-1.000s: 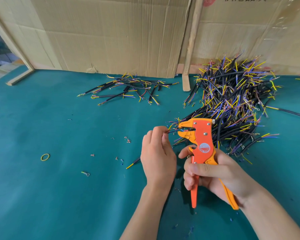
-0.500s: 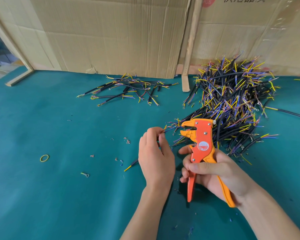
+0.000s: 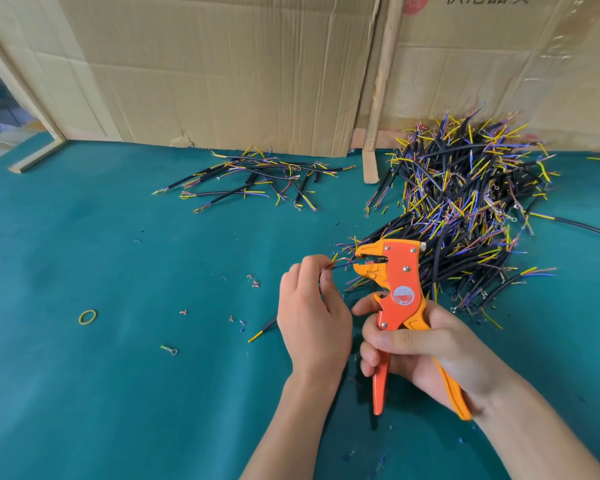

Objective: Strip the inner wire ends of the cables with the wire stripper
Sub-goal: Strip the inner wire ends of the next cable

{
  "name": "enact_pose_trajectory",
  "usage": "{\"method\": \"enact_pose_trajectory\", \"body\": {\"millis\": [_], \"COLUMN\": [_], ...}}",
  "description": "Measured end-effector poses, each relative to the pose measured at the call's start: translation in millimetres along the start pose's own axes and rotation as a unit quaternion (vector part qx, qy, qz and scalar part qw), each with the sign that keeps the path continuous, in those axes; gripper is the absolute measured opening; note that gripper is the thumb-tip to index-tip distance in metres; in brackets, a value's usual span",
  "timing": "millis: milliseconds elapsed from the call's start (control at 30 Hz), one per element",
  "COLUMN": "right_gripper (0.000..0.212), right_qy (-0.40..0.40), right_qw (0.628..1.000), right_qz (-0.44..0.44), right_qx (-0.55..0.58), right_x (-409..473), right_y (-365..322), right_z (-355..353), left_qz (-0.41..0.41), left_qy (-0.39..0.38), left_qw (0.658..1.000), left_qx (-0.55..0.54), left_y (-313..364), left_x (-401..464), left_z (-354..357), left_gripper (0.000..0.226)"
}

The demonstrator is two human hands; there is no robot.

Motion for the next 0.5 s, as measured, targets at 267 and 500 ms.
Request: {"method": "enact_pose_trajectory", "body": {"millis": [267, 500], "right_gripper": [0.035, 0.027], "right_qy": [0.01, 0.031], "right_qw": [1.0, 0.999], "right_qz": [0.022, 0.031], "right_qx": [0.019, 0.016], "right_x": [0.8, 1.1], "right_y": [2.5, 1.8], "right_z": [-1.7, -0.1], "left_qz": [0.009, 0.014], "left_qy": [0.001, -0.001], "left_qw": [1.0, 1.0], "left_qx": [-0.012, -0.016], "left_y": [-0.7, -1.4], "left_x": [-0.2, -0.6], "left_z": [0.0, 1.2], "left_gripper": [0.012, 0.012]}}
Point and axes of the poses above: each hand's wrist, its own x-axis towards the middle knuckle, its own z-axis out of the palm, y = z × x, the point moved 5 cm from there along x, towards the middle knuckle, and after that the axes turned 14 degrees about y, right-handed, at the moved point
